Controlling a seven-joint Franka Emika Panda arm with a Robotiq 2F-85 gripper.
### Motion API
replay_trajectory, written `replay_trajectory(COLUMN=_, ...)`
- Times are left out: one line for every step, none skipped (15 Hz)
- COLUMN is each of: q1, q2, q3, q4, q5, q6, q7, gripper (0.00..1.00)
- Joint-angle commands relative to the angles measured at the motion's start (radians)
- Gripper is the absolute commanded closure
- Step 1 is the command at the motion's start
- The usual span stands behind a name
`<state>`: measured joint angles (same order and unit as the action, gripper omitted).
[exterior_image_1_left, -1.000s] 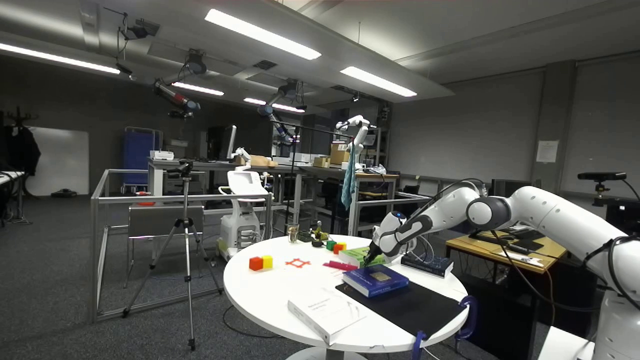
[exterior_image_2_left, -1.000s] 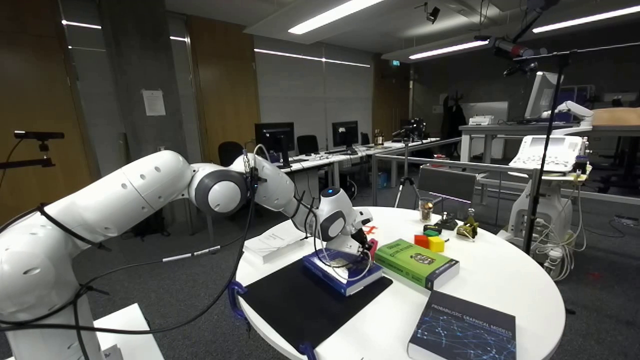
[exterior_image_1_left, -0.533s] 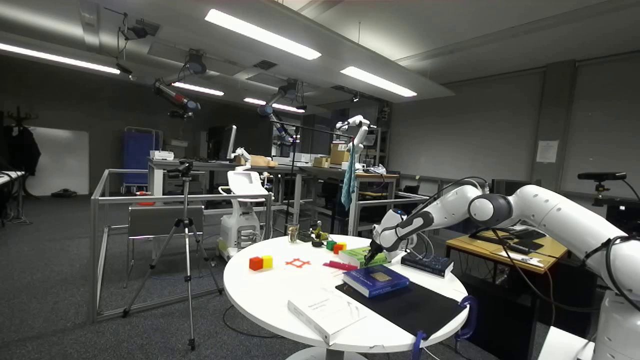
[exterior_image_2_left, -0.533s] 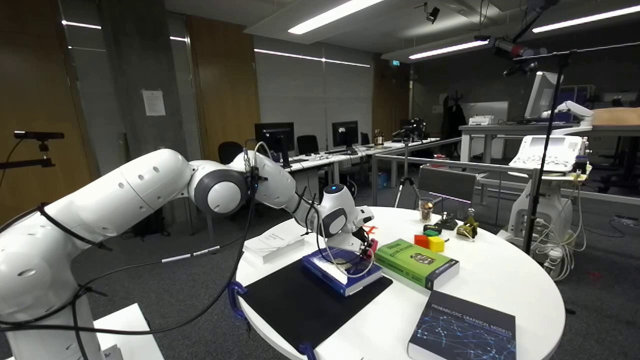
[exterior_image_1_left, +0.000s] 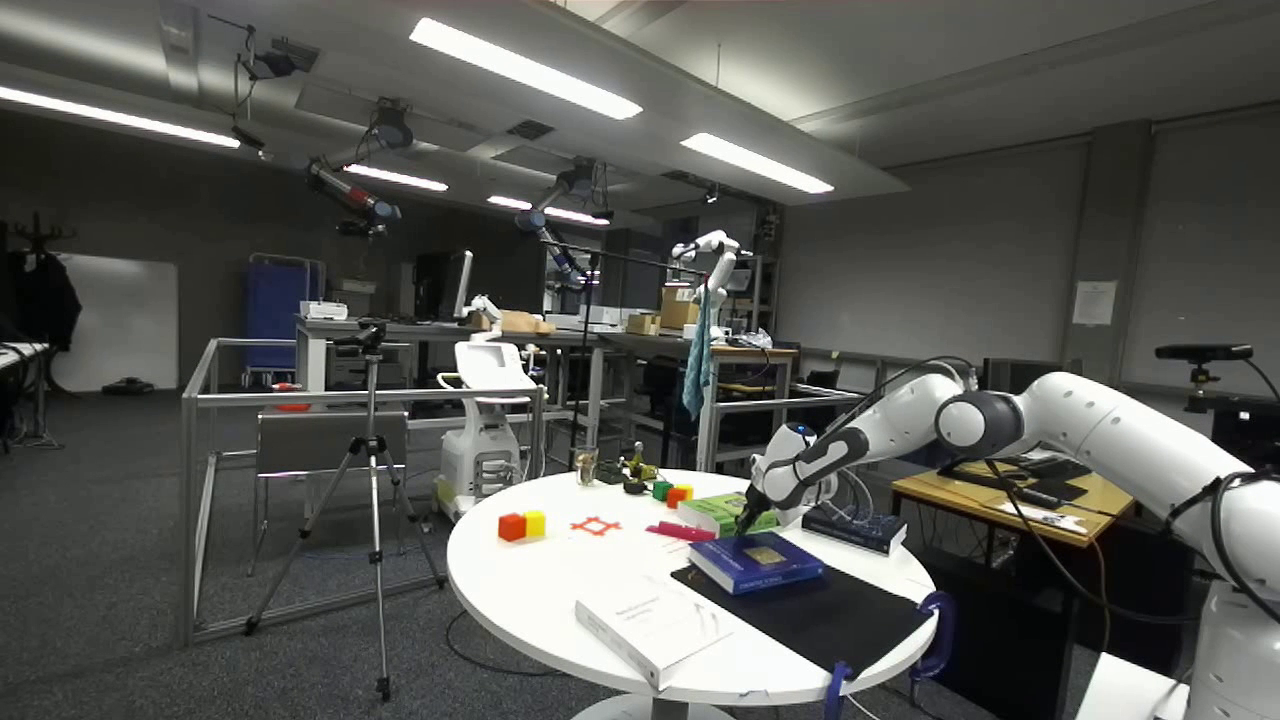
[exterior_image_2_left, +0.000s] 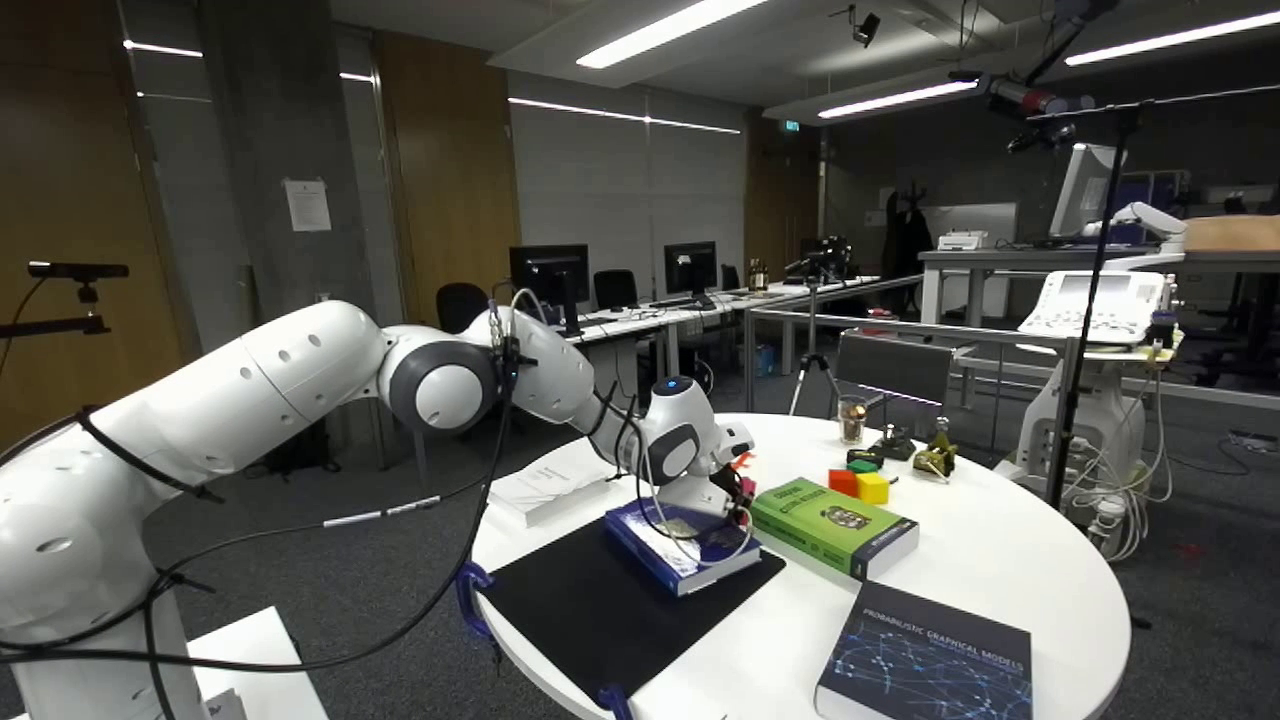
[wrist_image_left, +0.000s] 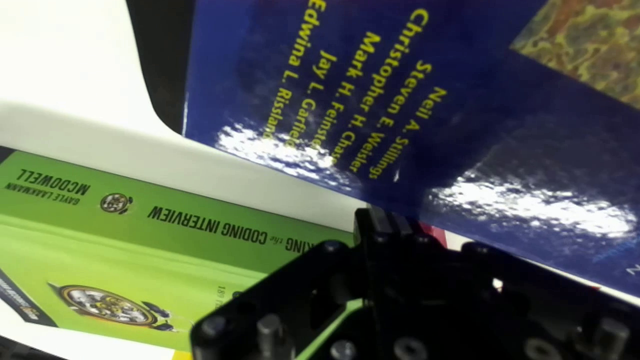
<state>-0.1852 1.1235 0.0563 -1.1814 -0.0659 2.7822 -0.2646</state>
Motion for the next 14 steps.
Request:
replay_trajectory(q1=-0.012, q2=-0.026, q3=0.023, q4=-0.038, q5=0.009, q6=-0.035, q7=-0.025, gripper=1.00)
replay_trajectory(q1=-0.013, q2=-0.036, q3=0.029, q4=-0.049, q5=0.009, q6=-0.043, q7=-0.031, gripper=1.00)
replay_trajectory(q1=-0.015, q2=-0.045, q3=0.034, q4=-0.060, q5=0.008, q6=-0.048, q7=-0.039, gripper=1.00)
replay_trajectory(q1=-0.014, q2=-0.056, q3=0.035, q4=-0.073, q5=0.006, q6=-0.054, q7=-0.043, gripper=1.00)
replay_trajectory(q1=-0.015, q2=-0.062, q3=0.039, q4=-0.081, q5=0.006, q6=-0.056, q7=-0.048, gripper=1.00)
replay_trajectory(q1=-0.014, q2=-0.067, q3=0.038, q4=-0.087, q5=0.005, q6=-0.060, q7=-0.050, gripper=1.00)
replay_trajectory(q1=-0.012, q2=-0.075, q3=0.038, q4=-0.096, q5=0.004, q6=-0.066, q7=-0.053, gripper=1.00)
replay_trajectory(q1=-0.013, q2=-0.082, q3=0.040, q4=-0.107, q5=0.004, q6=-0.070, q7=-0.058, gripper=1.00)
replay_trajectory(q1=-0.013, q2=-0.087, q3=0.042, q4=-0.116, q5=0.004, q6=-0.071, q7=-0.060, gripper=1.00)
replay_trajectory(q1=-0.013, q2=-0.093, q3=0.043, q4=-0.128, q5=0.004, q6=-0.067, q7=-0.061, gripper=1.00)
replay_trajectory(q1=-0.016, q2=-0.099, q3=0.048, q4=-0.140, q5=0.006, q6=-0.064, q7=-0.066, gripper=1.00)
replay_trajectory(q1=-0.016, q2=-0.108, q3=0.049, q4=-0.155, q5=0.005, q6=-0.059, q7=-0.066, gripper=1.00)
replay_trajectory(q1=-0.016, q2=-0.118, q3=0.049, q4=-0.171, q5=0.006, q6=-0.057, q7=-0.065, gripper=1.00)
replay_trajectory(q1=-0.016, q2=-0.125, q3=0.049, q4=-0.185, q5=0.006, q6=-0.055, q7=-0.064, gripper=1.00)
